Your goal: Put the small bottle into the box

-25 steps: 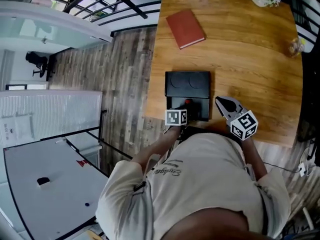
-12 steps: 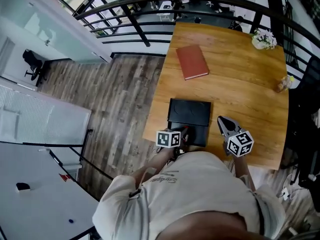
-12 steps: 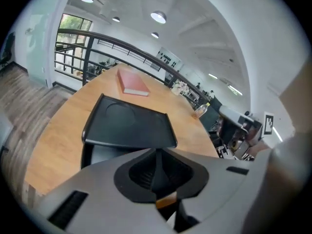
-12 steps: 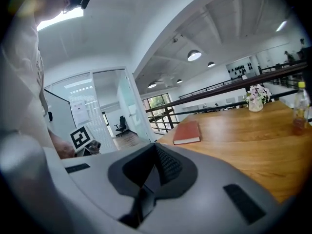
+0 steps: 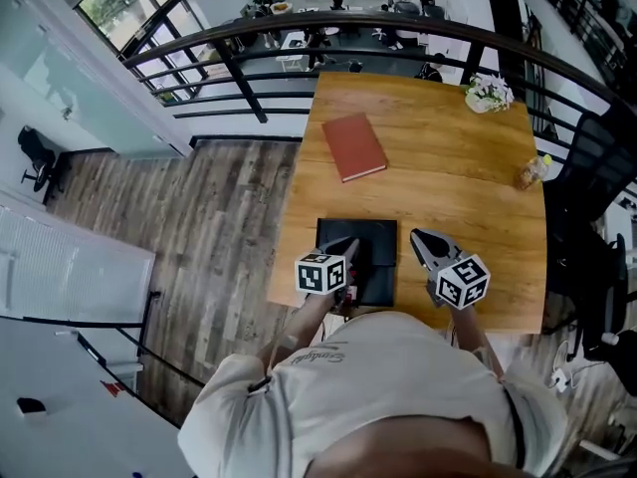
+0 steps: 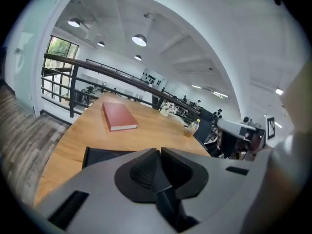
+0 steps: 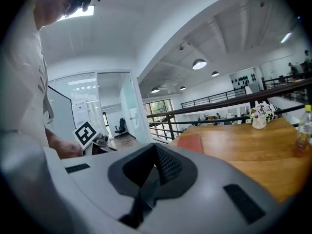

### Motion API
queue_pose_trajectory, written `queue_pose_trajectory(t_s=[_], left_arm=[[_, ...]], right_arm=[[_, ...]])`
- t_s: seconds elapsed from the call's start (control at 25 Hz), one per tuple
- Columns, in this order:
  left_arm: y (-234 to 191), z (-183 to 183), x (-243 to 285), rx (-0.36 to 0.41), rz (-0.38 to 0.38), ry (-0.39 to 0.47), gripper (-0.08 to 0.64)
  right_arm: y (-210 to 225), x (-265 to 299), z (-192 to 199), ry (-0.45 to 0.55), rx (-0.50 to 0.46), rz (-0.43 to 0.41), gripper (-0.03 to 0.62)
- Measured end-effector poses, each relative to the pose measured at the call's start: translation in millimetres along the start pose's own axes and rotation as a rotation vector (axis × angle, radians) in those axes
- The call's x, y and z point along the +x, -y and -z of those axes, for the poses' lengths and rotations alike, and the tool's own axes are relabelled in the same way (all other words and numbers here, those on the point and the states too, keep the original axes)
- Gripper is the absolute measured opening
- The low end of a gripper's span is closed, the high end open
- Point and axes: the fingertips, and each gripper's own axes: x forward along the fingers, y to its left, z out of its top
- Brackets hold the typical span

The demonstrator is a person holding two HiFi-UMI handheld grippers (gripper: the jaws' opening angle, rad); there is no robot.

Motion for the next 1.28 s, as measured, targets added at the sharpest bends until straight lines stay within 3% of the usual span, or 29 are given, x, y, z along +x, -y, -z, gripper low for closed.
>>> queue_pose_trajectory(t_s=[0.32,0.56,0.72,1.08,1.28], left_arm=[[17,-69,-13,0.097,0.050,0.107,0.040],[33,-125,-42,0.194,0.049,0.250,0.040],[35,-136,-50,0.232,0.040,0.297,0.040],[45,-158,-93,0.232,0.015,0.416,0.040],[30,-159,-102,0.222,-0.039,0.441,0.040]], right_arm=[[-8,-18,-36,0.062,-0.023,0.040,-0.006],[-16,-24,-79,0.141,-0.007,0.010,-0.006],[-14,-26,-107,0.214,0.051,-0.017,-0.006],[-19,-17,-124,0.172,-0.235,0.069,-0.006],[-36,-9,-112,0.131,-0.289,0.017,-0.006]])
